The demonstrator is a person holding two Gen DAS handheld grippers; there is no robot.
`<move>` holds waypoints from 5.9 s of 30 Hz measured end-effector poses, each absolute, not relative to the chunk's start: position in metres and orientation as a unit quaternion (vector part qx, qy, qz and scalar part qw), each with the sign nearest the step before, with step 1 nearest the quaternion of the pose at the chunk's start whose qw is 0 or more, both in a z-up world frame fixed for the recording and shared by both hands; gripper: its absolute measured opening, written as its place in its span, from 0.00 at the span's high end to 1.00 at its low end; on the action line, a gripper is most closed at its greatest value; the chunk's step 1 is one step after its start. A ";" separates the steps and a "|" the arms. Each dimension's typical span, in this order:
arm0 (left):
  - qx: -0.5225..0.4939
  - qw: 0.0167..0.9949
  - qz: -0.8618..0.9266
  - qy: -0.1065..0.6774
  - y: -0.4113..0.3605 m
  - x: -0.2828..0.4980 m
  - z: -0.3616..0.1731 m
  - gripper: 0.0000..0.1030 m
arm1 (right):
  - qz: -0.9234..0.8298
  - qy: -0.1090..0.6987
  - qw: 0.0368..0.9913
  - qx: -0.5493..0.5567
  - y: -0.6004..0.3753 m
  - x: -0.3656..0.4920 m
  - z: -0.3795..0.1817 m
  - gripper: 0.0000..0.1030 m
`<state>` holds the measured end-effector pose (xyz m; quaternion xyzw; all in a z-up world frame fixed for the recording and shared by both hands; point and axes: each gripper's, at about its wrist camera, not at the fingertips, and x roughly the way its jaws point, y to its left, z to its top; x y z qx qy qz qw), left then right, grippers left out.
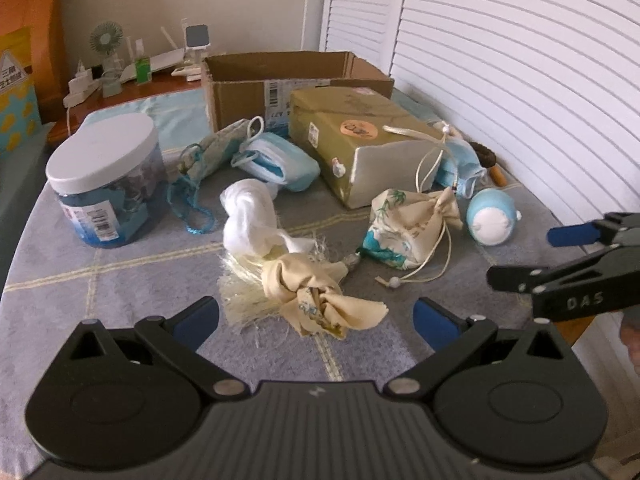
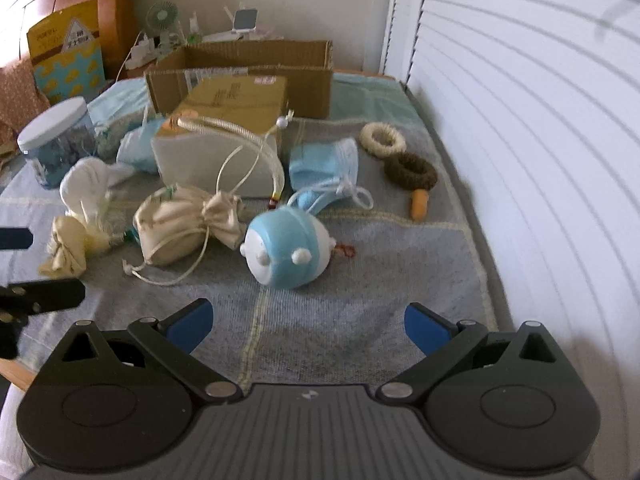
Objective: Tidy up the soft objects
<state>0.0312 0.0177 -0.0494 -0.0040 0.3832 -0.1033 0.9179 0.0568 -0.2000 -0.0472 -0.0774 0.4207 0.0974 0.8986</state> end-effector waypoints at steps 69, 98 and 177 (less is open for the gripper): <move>0.096 0.909 -0.203 0.351 0.036 0.100 0.036 0.63 | 0.148 0.311 0.935 -0.085 -0.179 0.078 0.030 0.41; 0.099 0.921 -0.132 0.353 0.047 0.251 0.043 0.16 | 0.145 0.311 0.936 -0.077 -0.175 0.116 0.034 0.42; 0.045 0.929 -0.074 0.360 0.089 0.066 -0.001 0.02 | 0.257 0.317 0.896 -0.176 -0.075 0.154 0.050 0.00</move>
